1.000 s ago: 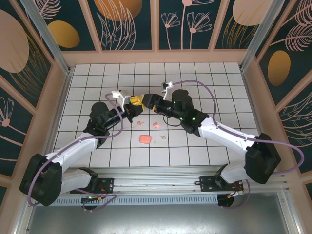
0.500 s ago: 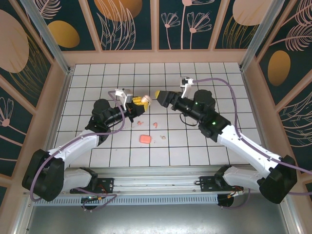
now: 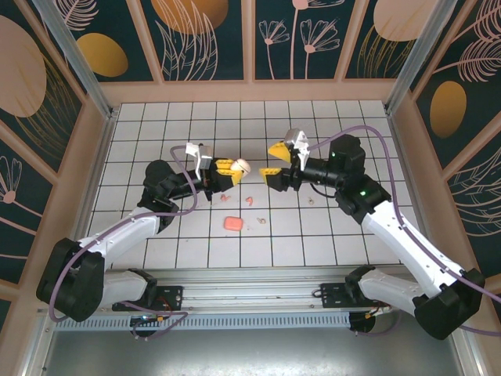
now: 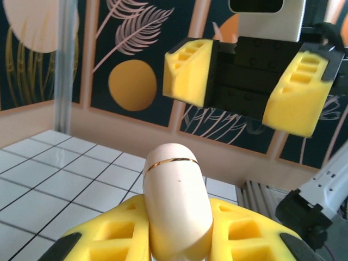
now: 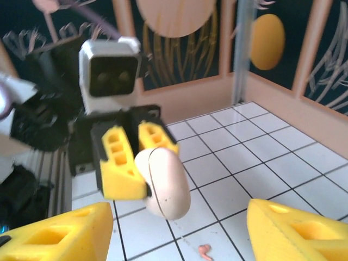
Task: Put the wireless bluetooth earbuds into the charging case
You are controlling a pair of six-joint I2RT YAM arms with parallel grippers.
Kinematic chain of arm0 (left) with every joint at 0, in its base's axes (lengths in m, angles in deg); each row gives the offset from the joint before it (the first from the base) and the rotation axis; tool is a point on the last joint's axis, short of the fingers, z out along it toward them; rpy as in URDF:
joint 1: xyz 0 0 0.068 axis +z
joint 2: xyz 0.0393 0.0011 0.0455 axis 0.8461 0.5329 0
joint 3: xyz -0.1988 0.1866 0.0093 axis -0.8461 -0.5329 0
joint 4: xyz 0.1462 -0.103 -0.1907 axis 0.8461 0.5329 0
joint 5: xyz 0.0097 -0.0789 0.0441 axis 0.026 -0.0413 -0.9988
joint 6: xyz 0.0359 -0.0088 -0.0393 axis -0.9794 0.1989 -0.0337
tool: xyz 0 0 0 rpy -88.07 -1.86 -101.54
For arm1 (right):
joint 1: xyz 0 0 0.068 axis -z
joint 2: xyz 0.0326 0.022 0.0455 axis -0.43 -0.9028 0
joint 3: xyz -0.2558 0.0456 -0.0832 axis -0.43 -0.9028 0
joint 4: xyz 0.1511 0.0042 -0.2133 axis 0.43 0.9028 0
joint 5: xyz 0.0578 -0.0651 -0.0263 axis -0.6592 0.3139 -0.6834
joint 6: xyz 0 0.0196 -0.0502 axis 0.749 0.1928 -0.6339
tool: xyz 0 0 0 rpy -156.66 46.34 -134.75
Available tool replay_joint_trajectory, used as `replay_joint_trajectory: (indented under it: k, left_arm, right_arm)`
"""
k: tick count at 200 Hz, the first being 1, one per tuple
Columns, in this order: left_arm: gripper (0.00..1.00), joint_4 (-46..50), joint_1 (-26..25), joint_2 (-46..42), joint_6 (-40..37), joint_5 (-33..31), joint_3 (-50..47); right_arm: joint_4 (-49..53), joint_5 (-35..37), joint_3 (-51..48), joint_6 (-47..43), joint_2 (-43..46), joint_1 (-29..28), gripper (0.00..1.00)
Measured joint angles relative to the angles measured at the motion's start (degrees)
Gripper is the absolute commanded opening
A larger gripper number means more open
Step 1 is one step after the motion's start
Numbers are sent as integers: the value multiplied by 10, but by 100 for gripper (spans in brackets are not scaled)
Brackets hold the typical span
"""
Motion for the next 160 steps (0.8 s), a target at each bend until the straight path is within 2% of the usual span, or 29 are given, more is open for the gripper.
replay_joint_trajectory:
  k: [30,66,130,160]
  left_arm:
    - [21,-15,0,0,8,30,2]
    - [21,-28,0,0,11,45,3]
    - [20,-46,0,0,17,58,17]
    - [20,-48,0,0,17,64,25]
  right_arm:
    - [57,-59,51,-88,-33,0,60]
    - [97,-112,76,-150,-77,-1,57]
    - [130,-137,108,-206,-123,-12,55]
    - [142,-145,118,-219,-145,-21,46]
